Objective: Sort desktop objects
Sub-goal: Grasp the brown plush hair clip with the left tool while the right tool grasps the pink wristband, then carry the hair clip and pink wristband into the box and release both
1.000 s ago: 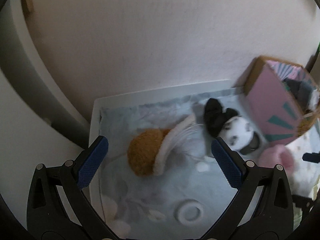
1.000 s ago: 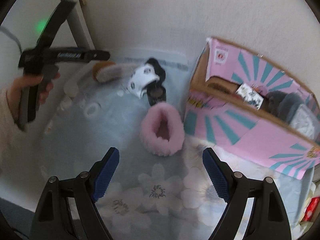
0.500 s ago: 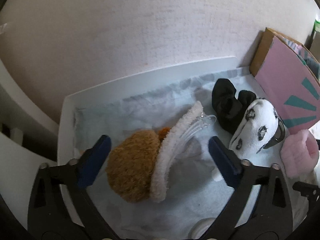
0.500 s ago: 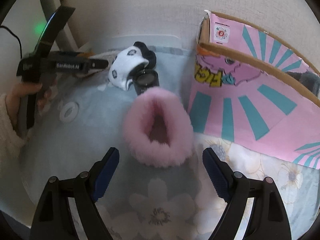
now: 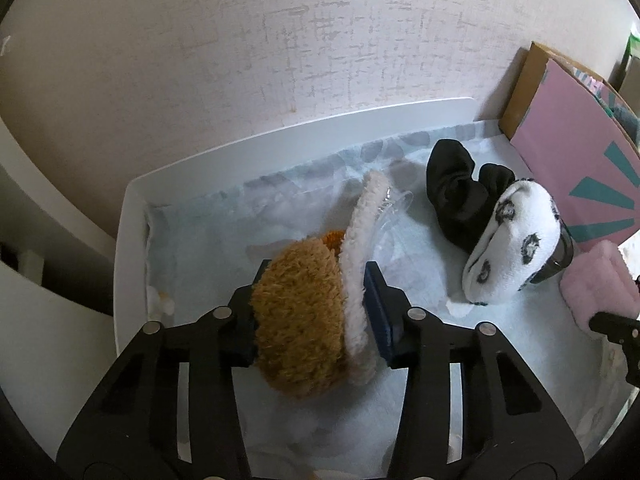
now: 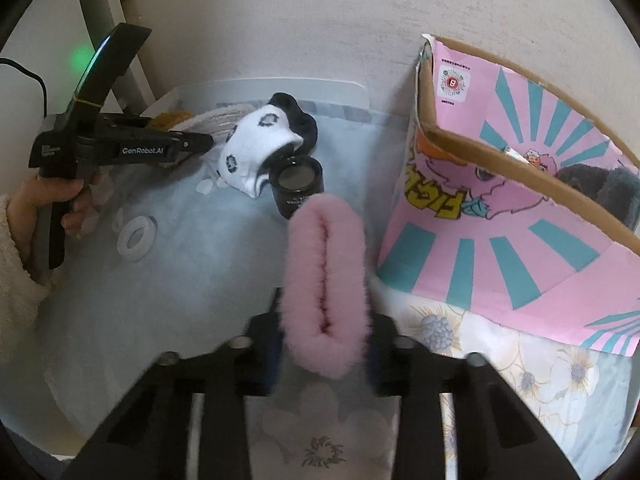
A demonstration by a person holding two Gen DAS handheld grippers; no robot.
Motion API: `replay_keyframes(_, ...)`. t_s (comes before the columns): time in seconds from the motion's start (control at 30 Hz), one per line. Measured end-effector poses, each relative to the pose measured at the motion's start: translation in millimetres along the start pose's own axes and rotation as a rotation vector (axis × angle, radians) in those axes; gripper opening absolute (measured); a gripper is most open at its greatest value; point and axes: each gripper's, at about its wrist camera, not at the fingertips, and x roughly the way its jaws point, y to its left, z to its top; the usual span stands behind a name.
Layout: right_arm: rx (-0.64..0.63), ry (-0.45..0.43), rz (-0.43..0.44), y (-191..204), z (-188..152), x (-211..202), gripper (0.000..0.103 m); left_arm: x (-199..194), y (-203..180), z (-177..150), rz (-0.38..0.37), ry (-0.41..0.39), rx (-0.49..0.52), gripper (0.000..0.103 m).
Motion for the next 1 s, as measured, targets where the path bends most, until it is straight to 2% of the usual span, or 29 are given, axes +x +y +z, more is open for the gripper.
replay_keyframes(0.47, -0.036, -0.018, 0.008, 1, -1, -25, 0.025, -32, -2, 1, -0.020, -0.034, -0.062, 0.035)
replay_keyframes(0.7, -0.067, -0.037, 0.023, 3, -1, -38, 0.025, -48, 2, 14, -0.018, -0.068, -0.093, 0.035)
replay_keyframes(1.0, -0.095, -0.067, 0.037, 11, 22, -65, 0.025, -94, -1, 27, -0.006, -0.090, -0.118, 0.035)
